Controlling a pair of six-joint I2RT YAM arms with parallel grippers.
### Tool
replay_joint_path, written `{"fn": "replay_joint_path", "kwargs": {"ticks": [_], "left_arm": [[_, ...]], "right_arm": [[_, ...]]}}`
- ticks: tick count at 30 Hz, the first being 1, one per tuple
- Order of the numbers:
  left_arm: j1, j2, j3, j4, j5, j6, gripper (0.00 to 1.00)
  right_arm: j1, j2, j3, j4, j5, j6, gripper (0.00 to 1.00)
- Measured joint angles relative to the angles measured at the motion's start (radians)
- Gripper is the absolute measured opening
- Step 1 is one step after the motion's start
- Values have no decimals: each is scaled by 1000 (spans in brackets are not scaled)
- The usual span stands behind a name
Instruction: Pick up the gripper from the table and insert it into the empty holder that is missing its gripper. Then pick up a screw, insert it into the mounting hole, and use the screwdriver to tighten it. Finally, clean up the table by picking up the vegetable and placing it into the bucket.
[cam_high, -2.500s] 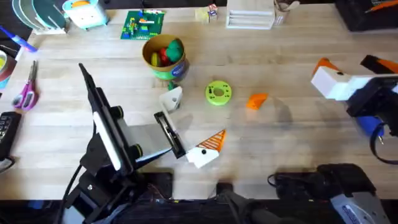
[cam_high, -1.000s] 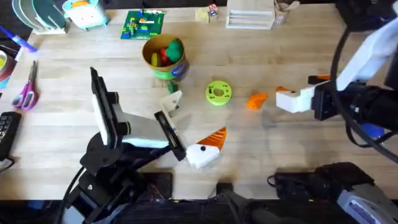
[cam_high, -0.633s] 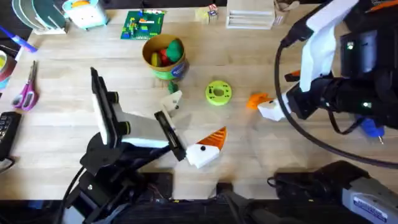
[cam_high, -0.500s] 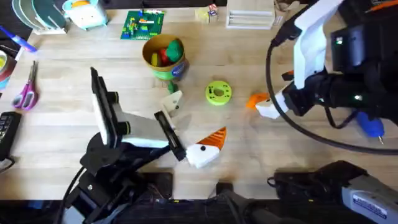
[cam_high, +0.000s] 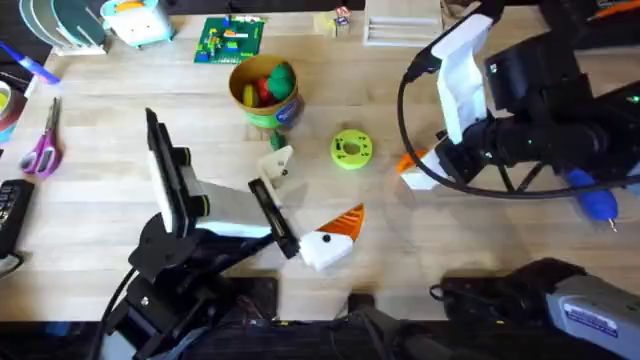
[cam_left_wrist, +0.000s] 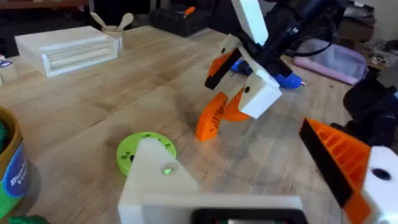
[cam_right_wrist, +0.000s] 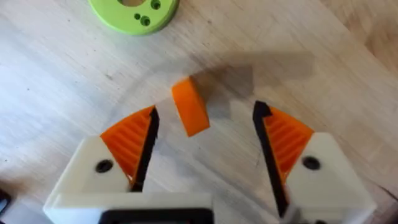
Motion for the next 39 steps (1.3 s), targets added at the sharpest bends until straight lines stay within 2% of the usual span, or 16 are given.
{"fn": "replay_joint_path", "kwargs": {"ticks": [9,11,14,16,17,18,25,30,35,39], "left_arm": [[0,0,0,0,0,0,991],[0,0,0,0,0,0,991],[0,0,0,0,0,0,991],[0,0,0,0,0,0,991],[0,0,0,0,0,0,991],[0,0,0,0,0,0,991],[0,0,0,0,0,0,991],[0,0,0,0,0,0,991],[0,0,0,0,0,0,991],[0,0,0,0,0,0,991]], "right_arm": [[0,0,0,-12,-7,-2,634],[0,0,0,-15,-8,-3,487],[0,0,0,-23,-11,-2,330],[0,0,0,-24,-13,-8,179],[0,0,0,-23,-15,-3,73],[0,0,0,-22,-15,-3,24],[0,-9,1,-40,-15,-2,14],[0,-78,29,-114,-15,11,13],[0,-166,65,-117,-15,29,12],[0,-186,68,-119,-16,59,11]]}}
